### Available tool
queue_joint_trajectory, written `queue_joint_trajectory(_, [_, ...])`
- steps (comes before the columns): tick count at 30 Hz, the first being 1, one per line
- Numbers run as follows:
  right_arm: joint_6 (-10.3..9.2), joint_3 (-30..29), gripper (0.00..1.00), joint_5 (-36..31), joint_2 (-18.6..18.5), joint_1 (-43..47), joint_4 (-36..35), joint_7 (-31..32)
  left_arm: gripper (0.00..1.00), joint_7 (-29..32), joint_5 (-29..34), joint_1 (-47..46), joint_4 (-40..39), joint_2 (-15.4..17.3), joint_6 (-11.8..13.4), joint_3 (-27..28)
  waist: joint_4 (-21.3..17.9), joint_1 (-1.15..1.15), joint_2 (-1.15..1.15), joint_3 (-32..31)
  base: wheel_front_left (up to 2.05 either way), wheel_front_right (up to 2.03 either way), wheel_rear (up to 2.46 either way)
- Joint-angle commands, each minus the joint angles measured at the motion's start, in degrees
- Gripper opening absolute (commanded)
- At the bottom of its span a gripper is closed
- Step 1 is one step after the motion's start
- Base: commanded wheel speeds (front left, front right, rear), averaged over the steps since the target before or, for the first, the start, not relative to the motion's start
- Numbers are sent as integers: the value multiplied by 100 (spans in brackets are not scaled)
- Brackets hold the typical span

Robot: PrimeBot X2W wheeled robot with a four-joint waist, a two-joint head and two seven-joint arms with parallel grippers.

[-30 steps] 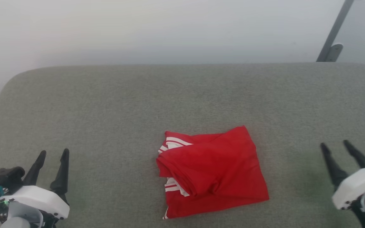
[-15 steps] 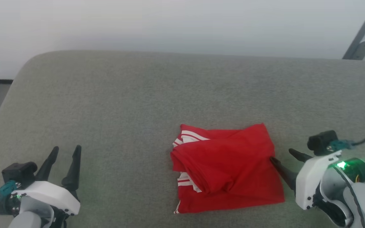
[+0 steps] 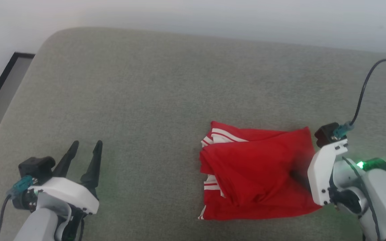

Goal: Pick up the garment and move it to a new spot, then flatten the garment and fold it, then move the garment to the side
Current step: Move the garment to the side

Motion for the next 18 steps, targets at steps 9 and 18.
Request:
queue_joint_trajectory(9, [1, -97, 0, -41, 279, -29, 159, 618, 100, -24, -40, -234, 75, -58, -7, -22, 141, 0, 0, 182, 0, 0, 0])
queue_joint_trajectory(18, [-3, -748, 0, -270, -134, -308, -508, 730, 100, -24, 79, -388, -87, 24, -7, 55, -240, 0, 0, 187, 0, 0, 0])
